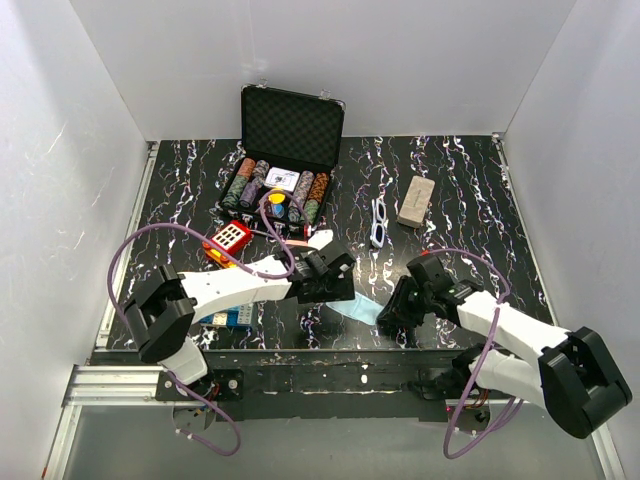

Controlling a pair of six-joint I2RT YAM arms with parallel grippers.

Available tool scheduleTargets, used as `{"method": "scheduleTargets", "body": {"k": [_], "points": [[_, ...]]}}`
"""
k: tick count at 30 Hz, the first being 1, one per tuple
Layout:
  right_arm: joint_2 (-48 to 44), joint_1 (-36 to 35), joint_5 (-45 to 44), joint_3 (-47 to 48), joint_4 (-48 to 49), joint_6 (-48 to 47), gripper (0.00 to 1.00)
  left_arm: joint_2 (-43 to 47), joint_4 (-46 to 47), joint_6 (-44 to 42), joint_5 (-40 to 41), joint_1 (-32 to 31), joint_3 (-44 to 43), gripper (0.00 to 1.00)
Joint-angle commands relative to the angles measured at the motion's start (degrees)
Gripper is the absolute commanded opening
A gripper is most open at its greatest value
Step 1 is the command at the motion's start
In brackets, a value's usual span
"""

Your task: Organize the sunglasses

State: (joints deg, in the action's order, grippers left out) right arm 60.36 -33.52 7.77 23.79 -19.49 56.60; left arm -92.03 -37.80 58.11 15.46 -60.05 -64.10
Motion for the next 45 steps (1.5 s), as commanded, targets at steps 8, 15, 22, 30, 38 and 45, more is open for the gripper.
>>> {"method": "scheduleTargets", "body": {"k": [8, 15, 22, 30, 38, 45], "points": [[6.5, -0.4, -1.4, 2.1, 5.2, -1.9, 0.39, -0.3, 12.8, -8.0, -7.1, 4.2, 5.1, 0.70], [8.4, -0.6, -1.5, 1.5, 6.5, -1.8, 0.33, -3.8, 12.8, -8.3, -7.6, 4.4, 4.2, 0.56], [11.1, -1.1, -1.0, 1.1, 8.8, -1.2, 0.29, -4.8, 12.8, -8.0, -6.9, 4.4, 4.9, 0.53], [10.0, -1.6, -3.6, 1.5, 6.0, -1.0, 0.01, -4.8, 12.8, -7.7, -7.7, 4.4, 5.3, 0.52], [4.1, -1.6, -3.6, 2.3, -3.8, -4.7, 0.01, -3.7, 14.7, -7.6, -11.4, 3.4, 6.7, 0.50], [-0.1, -1.6, -3.8, 2.4, -8.2, -6.3, 0.01, -7.7, 16.0, -8.9, -12.6, 0.7, 4.2, 0.47]]}}
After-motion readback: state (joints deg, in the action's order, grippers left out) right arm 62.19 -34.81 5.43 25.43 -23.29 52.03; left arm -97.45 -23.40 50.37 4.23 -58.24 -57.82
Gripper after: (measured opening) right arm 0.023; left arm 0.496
